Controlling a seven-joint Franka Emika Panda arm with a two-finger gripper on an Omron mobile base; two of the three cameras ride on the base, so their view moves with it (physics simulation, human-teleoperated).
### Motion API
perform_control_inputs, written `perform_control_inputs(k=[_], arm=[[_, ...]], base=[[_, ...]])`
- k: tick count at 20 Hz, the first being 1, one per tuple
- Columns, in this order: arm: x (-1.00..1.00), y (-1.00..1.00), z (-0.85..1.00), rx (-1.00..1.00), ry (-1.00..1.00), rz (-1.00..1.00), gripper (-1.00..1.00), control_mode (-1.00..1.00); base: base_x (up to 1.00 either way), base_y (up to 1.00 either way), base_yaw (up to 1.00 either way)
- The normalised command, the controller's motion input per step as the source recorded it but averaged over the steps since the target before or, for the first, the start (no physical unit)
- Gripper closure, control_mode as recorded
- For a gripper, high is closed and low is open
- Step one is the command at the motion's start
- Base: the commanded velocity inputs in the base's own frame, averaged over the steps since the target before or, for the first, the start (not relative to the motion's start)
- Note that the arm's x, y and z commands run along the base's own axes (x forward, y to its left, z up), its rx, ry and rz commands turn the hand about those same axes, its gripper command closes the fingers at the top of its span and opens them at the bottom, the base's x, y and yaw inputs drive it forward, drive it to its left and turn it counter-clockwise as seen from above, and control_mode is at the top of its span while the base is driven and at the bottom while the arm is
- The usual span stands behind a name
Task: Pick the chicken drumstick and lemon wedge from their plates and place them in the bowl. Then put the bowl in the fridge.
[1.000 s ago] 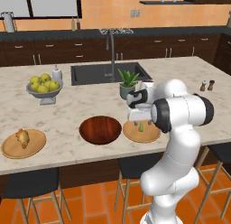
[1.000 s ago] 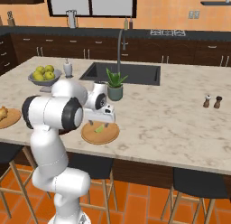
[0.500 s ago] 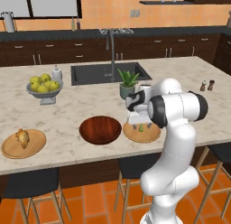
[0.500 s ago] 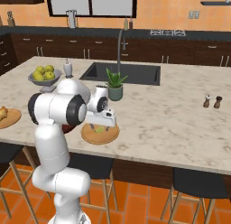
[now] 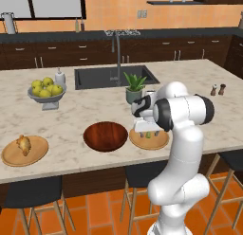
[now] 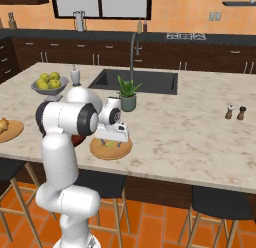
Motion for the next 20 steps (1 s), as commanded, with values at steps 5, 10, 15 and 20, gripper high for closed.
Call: perform_control_inputs(k=[5, 10, 15, 20], arm=[[-0.04, 0.0, -0.25, 0.0, 0.07, 0.0, 1.0, -1.0], [-0.3, 0.25, -0.2, 0.0, 0.0, 0.0, 1.0, -1.0], [-0.29, 0.15, -0.55, 0.0, 0.0, 0.01, 1.0, -1.0], [-0.43, 0.0, -0.44, 0.0, 0.0, 0.01, 1.0, -1.0]], base=[[0.0, 0.0, 0.0], [0.0, 0.0, 0.0], [0.0, 0.0, 0.0], [0.0, 0.0, 0.0]])
